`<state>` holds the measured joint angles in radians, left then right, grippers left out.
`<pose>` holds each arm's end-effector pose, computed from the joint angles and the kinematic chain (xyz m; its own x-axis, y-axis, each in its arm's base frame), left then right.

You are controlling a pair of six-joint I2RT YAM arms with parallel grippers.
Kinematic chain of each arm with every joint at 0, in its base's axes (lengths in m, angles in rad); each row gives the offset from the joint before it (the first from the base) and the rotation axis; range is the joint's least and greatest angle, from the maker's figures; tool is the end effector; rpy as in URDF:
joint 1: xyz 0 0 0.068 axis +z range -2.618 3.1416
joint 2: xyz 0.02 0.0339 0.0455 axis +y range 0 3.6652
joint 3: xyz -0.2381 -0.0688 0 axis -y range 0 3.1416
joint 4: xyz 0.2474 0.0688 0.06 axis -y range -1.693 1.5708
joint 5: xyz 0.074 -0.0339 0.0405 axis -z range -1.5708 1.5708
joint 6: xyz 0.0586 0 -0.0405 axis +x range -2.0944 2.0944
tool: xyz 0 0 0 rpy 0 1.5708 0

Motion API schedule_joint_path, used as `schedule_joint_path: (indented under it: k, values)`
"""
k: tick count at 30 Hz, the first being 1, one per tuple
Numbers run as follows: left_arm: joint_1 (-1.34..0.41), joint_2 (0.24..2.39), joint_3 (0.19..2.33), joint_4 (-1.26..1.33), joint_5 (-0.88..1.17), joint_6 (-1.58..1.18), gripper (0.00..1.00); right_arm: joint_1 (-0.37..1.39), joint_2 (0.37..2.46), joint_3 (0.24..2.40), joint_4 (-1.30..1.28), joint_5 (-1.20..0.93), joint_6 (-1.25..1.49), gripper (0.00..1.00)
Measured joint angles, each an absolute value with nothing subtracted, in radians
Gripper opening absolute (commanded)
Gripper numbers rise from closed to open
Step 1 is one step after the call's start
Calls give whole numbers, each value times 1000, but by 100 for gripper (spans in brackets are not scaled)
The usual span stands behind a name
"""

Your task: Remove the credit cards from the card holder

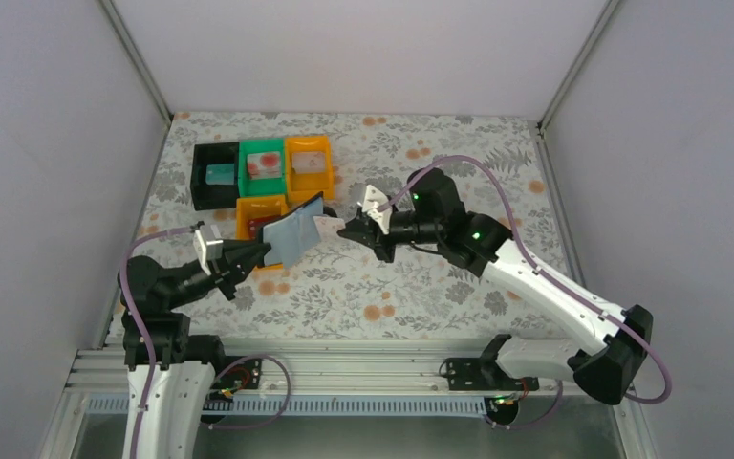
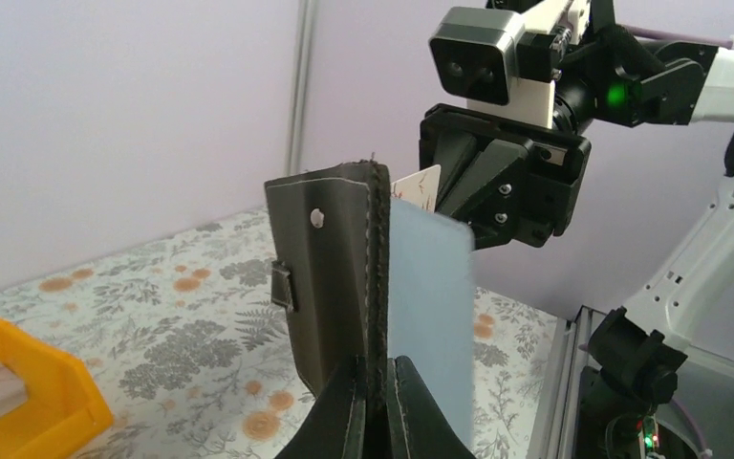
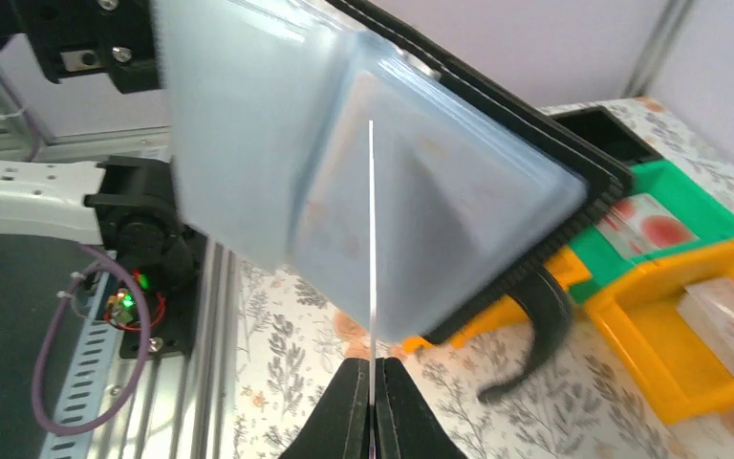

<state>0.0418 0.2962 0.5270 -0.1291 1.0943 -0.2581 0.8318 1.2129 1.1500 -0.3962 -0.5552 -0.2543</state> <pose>0.1218 -0.0470 0.3082 -0.1225 -0.1223 -0.9849 0.8613 0.4799 -0.1667 0.1781 0.2413 0.3260 -0.0508 -0.3731 -0.9264 -0.9910 0.1335 0.0006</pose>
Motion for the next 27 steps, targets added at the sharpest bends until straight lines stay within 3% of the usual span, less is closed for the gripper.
schedule_joint_path:
  k: [11, 21, 27]
  values:
    - [57, 302, 519, -131, 940, -367, 2, 710, 1132, 1128, -373, -487, -202, 4]
    - [88, 291, 482, -150, 846, -455, 2, 649, 1351, 1383, -440, -476, -147, 4]
    - [62, 387, 386, -134, 890, -586, 3, 639, 1356, 1397, -457, -455, -115, 4]
